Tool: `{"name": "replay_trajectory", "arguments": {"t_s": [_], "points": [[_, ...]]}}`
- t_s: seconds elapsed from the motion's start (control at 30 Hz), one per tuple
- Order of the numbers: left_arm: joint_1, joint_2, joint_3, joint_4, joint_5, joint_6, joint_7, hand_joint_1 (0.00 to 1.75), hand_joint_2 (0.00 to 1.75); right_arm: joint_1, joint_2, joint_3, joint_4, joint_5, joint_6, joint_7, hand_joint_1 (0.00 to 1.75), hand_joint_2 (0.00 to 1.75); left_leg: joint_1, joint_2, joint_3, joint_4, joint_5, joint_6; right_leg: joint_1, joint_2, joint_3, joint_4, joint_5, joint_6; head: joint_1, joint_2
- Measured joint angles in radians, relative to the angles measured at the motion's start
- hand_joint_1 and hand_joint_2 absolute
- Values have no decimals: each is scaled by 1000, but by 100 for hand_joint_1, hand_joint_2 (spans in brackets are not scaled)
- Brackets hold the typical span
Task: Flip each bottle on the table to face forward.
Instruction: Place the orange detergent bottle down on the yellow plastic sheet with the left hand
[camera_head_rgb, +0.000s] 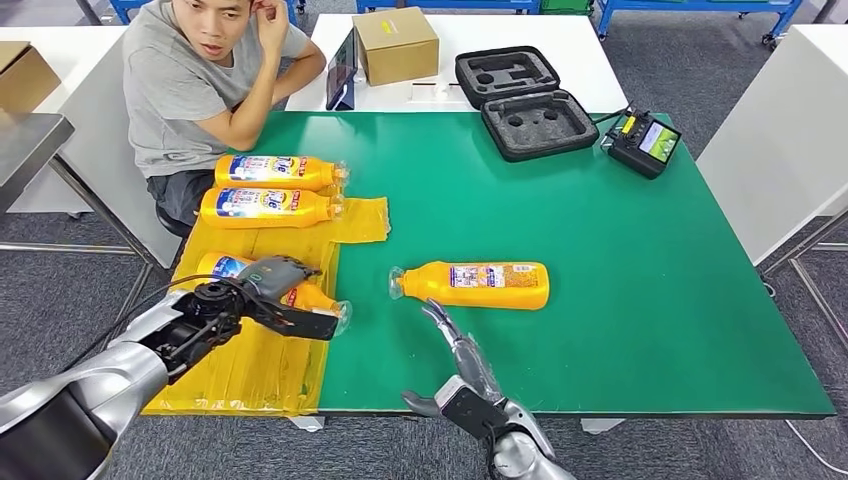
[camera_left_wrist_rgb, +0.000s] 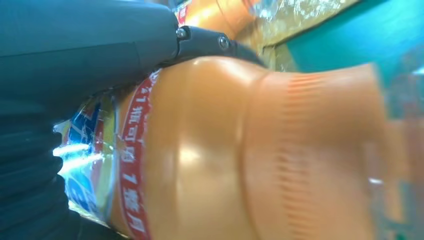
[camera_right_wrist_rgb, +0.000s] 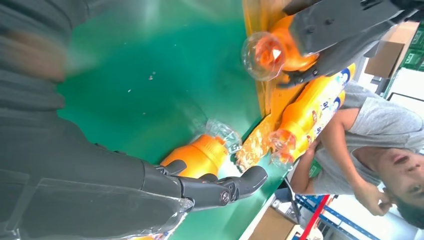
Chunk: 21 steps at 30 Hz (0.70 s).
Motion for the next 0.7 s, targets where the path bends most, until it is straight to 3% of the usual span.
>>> {"name": "replay_trajectory", "arguments": {"t_s": [0.47, 0.7], "points": [[11, -24, 18, 13, -19, 24, 11, 0, 175, -10, 2, 10, 8, 0, 2, 0, 0, 175, 0, -4, 1, 0, 3, 0, 0, -4, 3, 0, 1, 1, 0, 0], [27, -45, 25, 14, -57, 101, 32, 0, 175, -19, 8, 15, 15, 1, 2, 0, 0, 175, 0, -6, 2, 0, 3, 1, 0, -6, 3, 0, 1, 1, 0, 0]]}}
